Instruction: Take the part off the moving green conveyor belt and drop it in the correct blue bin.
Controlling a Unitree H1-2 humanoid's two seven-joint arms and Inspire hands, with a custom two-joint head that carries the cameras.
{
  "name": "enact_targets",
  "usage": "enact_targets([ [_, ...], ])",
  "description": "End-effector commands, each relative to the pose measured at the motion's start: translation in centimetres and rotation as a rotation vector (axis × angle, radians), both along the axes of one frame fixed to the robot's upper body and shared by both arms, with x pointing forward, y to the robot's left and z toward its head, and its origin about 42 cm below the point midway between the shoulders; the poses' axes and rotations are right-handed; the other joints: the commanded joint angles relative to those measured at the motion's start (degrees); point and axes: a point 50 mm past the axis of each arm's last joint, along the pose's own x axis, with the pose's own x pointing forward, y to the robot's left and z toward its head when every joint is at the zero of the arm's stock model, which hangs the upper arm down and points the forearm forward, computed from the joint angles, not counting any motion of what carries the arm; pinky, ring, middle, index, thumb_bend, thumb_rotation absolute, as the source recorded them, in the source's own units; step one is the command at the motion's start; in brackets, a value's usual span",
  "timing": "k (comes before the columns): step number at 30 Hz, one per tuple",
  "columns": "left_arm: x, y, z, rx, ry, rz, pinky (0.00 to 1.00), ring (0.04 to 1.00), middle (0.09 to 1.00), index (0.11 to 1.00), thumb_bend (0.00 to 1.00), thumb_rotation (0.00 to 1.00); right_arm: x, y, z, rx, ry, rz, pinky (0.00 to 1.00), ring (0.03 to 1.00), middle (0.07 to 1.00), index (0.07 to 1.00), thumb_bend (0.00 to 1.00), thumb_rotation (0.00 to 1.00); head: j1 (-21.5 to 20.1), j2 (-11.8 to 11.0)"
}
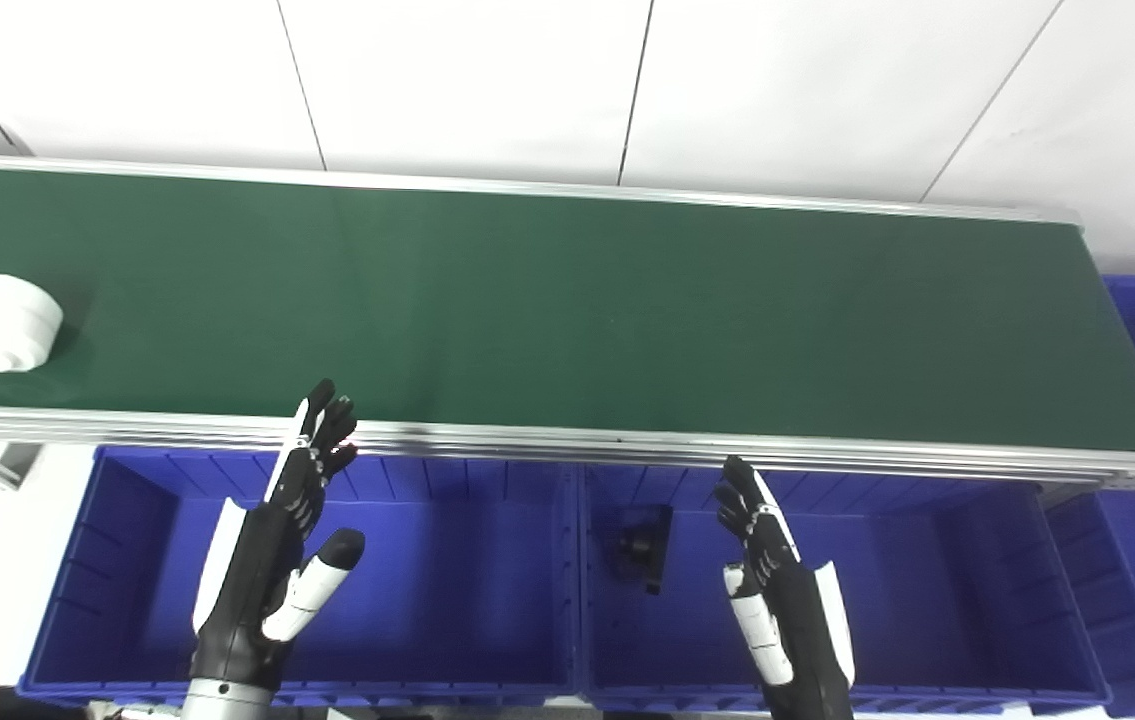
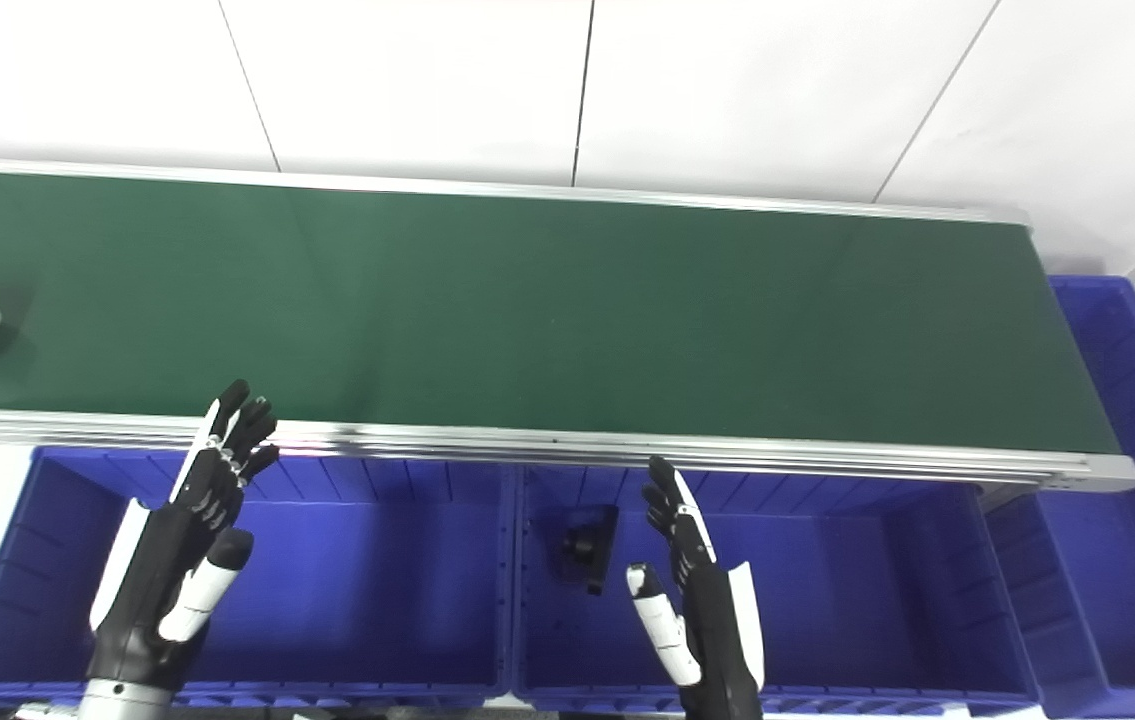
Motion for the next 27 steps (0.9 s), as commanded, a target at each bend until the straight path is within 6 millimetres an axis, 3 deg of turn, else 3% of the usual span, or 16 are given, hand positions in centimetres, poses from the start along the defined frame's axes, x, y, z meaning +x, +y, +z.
enact_targets([
  [1, 0.22, -0.17, 0.63, 0.001, -0.041, -0.005, 0.9, 0.949, 0.965, 1.0, 0.66, 0.88, 0.08, 0.22, 0.63, 0.007, -0.047, 0.001, 0.91, 0.925, 0.947, 0.944, 0.74, 0.91, 0.1, 0.2],
  [27, 0.19, -0.3, 0.68, -0.012, -0.034, -0.012, 0.92, 0.963, 0.974, 1.0, 0.69, 0.87, 0.03, 0.12, 0.56, 0.002, -0.036, 0.008, 0.91, 0.923, 0.945, 0.946, 0.75, 0.91, 0.1, 0.3],
])
